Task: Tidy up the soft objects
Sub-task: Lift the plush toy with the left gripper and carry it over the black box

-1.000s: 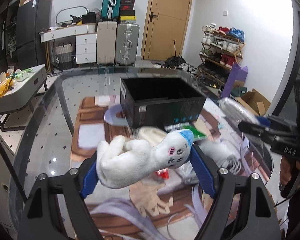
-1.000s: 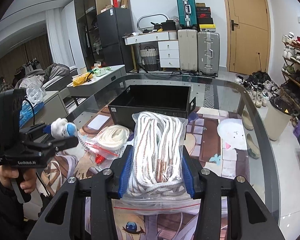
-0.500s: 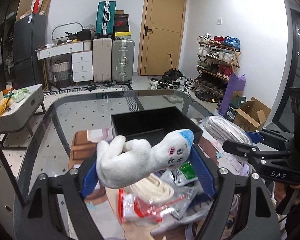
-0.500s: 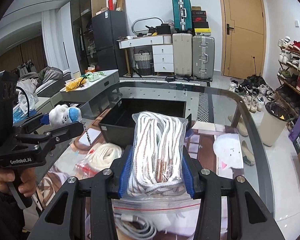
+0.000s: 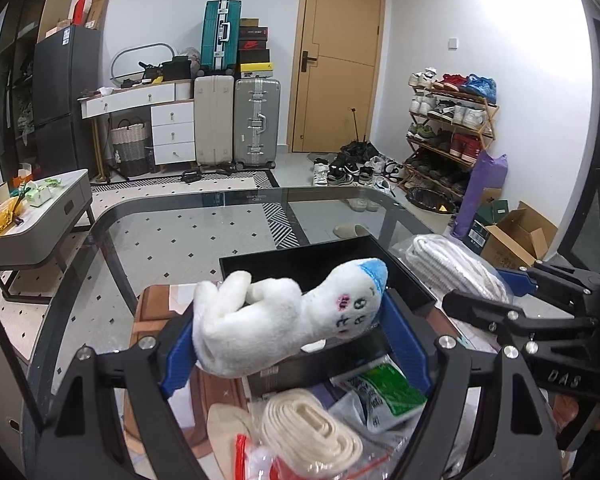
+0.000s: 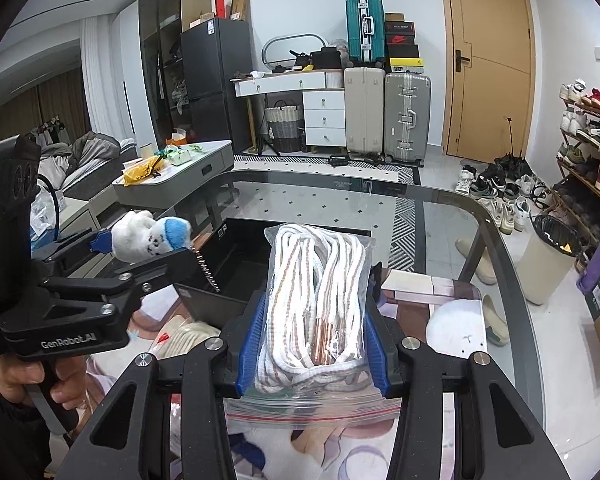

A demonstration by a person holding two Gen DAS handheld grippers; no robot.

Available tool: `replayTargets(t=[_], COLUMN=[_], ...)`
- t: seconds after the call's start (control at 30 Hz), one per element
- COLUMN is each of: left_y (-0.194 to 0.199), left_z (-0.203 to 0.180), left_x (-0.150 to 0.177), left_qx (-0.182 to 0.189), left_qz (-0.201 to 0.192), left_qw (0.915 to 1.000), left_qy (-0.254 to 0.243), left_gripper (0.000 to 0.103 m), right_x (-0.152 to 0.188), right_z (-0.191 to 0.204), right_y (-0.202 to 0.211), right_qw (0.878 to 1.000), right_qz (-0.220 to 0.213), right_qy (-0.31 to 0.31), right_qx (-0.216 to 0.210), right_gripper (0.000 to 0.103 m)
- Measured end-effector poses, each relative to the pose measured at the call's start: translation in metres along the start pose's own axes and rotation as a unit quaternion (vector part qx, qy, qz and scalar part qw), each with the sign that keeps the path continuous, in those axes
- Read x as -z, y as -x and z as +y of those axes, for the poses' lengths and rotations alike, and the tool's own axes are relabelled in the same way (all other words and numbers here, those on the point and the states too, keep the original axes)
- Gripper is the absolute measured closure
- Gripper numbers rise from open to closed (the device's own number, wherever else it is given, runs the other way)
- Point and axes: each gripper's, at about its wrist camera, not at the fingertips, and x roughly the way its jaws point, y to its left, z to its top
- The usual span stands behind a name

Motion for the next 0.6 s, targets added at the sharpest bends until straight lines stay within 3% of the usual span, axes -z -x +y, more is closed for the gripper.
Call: replayTargets(t=[0.6], left_y=[-0.056], left_z=[0.006], left_x=[0.003], left_qx=[-0.028], left_qz=[0.021], left_qw=[0.9991], left_qy=[0.025], left_gripper=[0.021], right_x=[-0.019], right_z=[-0.005], right_y=[-0.073], right_qw=[0.997], right_qz=[0.046], right_qy=[0.064], right_qx=[-0.002], right_gripper=[0.058])
